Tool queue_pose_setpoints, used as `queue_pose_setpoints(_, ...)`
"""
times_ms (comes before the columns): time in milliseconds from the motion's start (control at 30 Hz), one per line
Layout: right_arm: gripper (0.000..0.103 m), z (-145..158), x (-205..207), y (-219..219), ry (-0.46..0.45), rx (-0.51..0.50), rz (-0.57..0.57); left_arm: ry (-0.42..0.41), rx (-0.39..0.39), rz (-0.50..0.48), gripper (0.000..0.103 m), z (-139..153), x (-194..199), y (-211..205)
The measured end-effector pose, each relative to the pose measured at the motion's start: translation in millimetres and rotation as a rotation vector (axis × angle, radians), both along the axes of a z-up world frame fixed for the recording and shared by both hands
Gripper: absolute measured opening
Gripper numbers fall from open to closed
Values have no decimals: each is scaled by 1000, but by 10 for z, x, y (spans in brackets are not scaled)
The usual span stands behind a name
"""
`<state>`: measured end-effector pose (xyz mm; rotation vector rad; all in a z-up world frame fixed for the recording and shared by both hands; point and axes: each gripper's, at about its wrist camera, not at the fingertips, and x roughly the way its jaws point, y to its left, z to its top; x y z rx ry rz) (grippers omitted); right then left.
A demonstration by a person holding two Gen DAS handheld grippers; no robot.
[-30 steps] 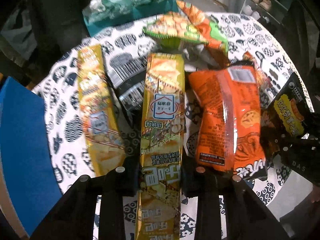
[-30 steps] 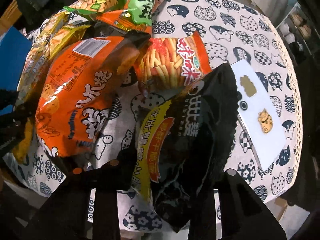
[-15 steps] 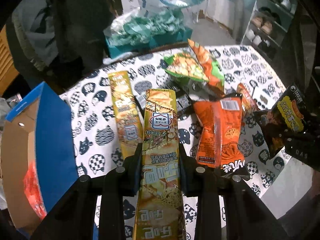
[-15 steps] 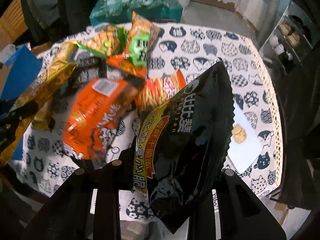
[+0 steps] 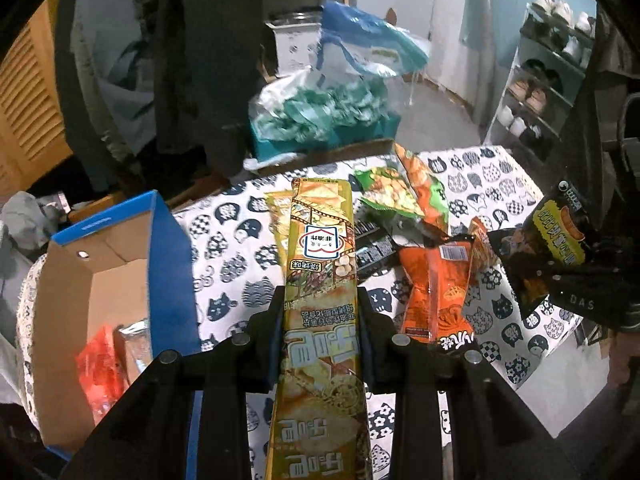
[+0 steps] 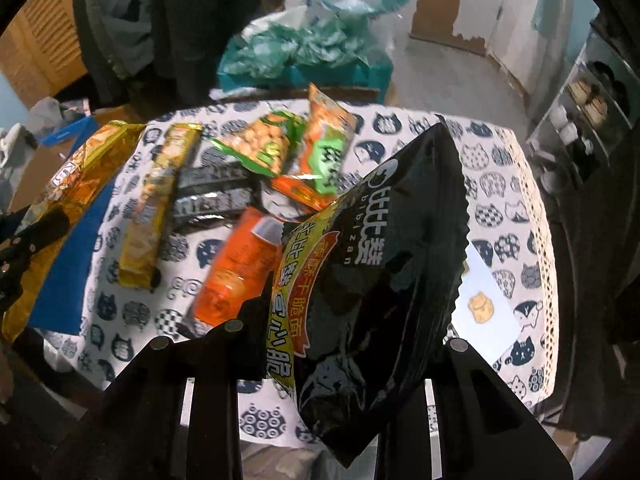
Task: Organize snacks
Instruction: 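Drop the yellow stick pack into the box while the right tool holds the black bag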
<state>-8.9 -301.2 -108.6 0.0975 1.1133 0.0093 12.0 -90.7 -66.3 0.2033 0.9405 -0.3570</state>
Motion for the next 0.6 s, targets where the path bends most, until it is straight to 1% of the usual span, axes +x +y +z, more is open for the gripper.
queue_pose_setpoints(300, 26, 210, 127, 376, -36, 8, 71, -29, -19, 67, 31, 152, -5, 338)
queue_pose_setpoints(500, 26, 317, 277, 709, -52, 15, 129, -35, -39, 133, 31, 197, 26, 690)
queue_pose_setpoints(600, 26, 381, 349, 897, -61, 19, 162, -31, -52, 185, 31, 190, 61, 936)
